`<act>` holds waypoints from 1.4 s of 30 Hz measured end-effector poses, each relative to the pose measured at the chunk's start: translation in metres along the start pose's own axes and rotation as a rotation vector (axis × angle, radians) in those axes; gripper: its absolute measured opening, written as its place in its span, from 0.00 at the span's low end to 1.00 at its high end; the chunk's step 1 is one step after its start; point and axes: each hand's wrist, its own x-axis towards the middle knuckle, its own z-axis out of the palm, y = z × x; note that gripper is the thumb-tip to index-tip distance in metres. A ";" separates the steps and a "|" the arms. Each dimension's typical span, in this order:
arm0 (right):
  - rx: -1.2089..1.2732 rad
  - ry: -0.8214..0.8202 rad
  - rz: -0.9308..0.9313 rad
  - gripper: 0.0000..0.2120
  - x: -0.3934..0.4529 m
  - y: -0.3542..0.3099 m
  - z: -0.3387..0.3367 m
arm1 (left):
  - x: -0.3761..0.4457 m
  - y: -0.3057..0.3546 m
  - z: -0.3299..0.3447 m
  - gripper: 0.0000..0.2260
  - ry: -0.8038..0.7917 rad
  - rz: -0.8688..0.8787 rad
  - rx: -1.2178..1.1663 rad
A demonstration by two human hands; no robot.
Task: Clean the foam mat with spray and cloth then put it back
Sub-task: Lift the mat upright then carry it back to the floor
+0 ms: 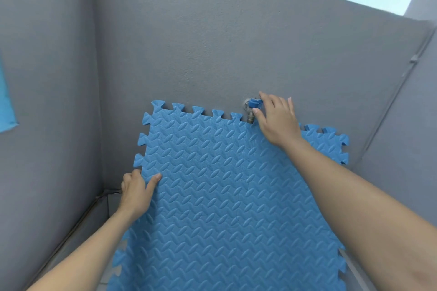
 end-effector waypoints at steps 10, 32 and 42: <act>0.064 -0.014 0.036 0.29 -0.007 -0.006 0.002 | 0.000 0.001 0.003 0.41 -0.020 -0.004 0.040; -0.110 0.106 0.047 0.28 -0.009 -0.021 -0.002 | -0.006 -0.006 0.008 0.42 0.067 0.050 0.040; -0.188 0.130 0.077 0.29 -0.012 -0.029 0.001 | -0.008 -0.006 0.006 0.42 0.059 0.047 0.055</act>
